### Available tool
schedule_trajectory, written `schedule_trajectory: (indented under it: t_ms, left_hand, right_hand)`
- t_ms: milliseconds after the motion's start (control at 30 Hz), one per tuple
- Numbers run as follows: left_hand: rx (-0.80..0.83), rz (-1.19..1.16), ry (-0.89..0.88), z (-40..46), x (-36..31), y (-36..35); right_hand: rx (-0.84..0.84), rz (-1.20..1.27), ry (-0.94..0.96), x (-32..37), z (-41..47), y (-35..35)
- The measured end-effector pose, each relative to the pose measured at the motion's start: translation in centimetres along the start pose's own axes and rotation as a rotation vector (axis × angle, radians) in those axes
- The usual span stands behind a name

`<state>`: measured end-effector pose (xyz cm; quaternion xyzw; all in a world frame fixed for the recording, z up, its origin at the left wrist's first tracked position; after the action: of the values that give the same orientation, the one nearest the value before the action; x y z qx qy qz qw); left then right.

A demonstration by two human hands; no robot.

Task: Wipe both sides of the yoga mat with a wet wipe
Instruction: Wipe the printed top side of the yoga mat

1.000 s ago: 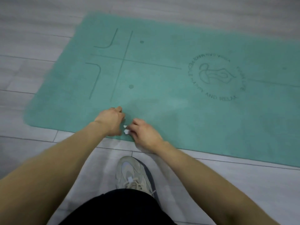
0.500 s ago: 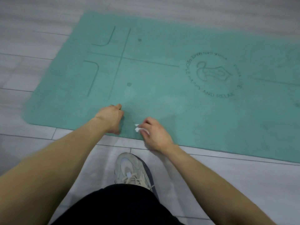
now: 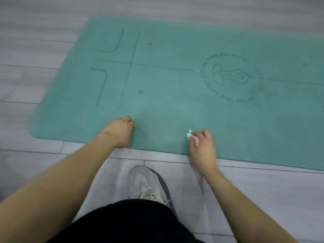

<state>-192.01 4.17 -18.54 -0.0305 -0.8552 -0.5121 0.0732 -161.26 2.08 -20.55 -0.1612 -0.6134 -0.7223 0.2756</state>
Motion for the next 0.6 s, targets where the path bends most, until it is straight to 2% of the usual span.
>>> schedule_trajectory:
  t_ms: [67, 100, 167, 233, 300, 367, 500, 567, 600]
  left_hand:
    - [-0.010, -0.015, -0.001, -0.4, -0.1, 0.2]
    - [-0.015, -0.022, -0.003, -0.4, -0.1, 0.0]
    - [-0.021, -0.049, 0.003, -0.6, 0.0, -0.5]
    - [-0.010, -0.059, 0.010, -0.6, 0.4, -1.3]
    - [0.015, -0.044, 0.007, -0.6, 0.9, -2.1]
    - [0.029, -0.039, -0.006, -0.6, 0.8, -2.2]
    - [0.030, 0.010, 0.007, -0.5, 0.0, -1.8]
    - [-0.017, 0.062, -0.019, -0.3, -0.8, -1.7]
    - [-0.049, 0.078, -0.051, -0.3, -1.2, -1.6]
  right_hand:
    - [-0.055, -0.061, -0.117, -0.8, -0.3, 1.1]
    - [-0.061, -0.046, -0.118, 0.6, -0.4, -0.3]
    - [0.081, 0.068, 0.015, 6.0, -0.7, -5.0]
    - [0.267, 0.112, 0.244, 11.5, -1.2, -8.6]
    - [0.347, 0.132, 0.315, 11.5, -1.2, -8.7]
    - [0.269, 0.120, 0.233, 6.7, -1.3, -5.2]
    - [-0.074, -0.048, -0.164, -3.7, -2.9, 3.5]
    - [-0.132, -0.086, -0.258, -3.1, -3.1, 2.8]
    - [-0.119, -0.046, -0.210, -1.1, -2.8, 1.1]
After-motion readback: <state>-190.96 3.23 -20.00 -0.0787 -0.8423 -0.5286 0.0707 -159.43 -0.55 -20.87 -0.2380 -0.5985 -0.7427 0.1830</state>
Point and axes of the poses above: each hand's wrist, its own z-axis towards the middle knuckle, its own y-axis out of the back of the hand, x = y × z, the point moved 5 cm from there along z, towards the middle knuckle, and after that the axes turned 10 degrees about y, right-handed, at the moved point
